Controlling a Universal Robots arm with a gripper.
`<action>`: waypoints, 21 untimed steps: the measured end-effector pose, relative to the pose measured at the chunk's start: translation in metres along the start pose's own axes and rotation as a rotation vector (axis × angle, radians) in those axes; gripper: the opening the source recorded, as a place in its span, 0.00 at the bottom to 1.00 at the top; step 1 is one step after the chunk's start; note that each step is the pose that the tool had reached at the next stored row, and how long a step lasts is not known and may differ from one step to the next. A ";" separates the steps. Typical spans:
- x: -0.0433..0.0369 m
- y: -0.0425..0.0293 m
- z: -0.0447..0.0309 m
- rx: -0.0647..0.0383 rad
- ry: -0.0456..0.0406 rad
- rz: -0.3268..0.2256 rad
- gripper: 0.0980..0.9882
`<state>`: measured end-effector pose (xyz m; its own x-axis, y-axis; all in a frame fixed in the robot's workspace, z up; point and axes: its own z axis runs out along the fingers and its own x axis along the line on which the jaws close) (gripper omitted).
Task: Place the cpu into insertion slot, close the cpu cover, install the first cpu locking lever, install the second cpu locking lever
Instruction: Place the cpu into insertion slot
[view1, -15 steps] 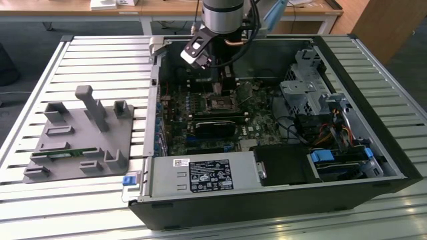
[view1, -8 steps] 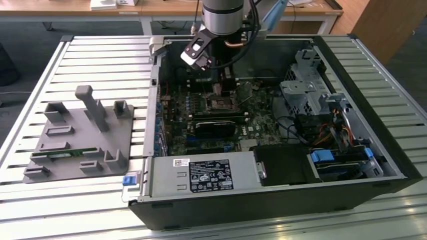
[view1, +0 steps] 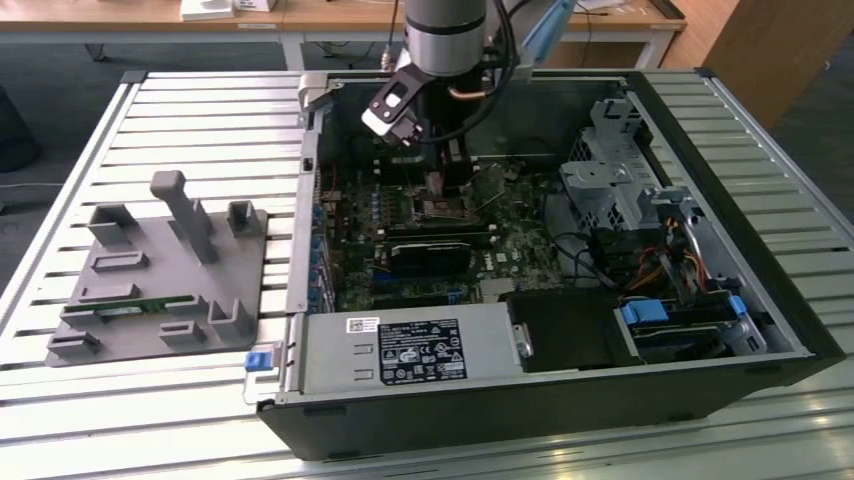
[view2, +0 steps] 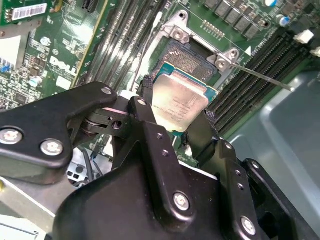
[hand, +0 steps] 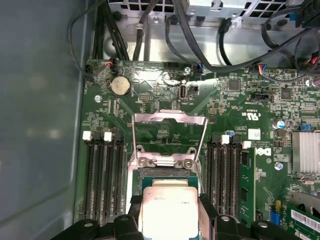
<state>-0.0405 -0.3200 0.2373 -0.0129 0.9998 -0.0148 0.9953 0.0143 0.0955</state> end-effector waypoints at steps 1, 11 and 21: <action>0.0000 -0.0001 0.0009 -0.001 -0.0060 0.000 0.48; 0.0003 -0.0032 0.0168 -0.008 -0.0110 -0.001 0.48; 0.0007 -0.0056 0.0255 -0.008 -0.0113 0.003 0.48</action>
<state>-0.0437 -0.3198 0.2113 -0.0085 0.9996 -0.0258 0.9946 0.0112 0.1034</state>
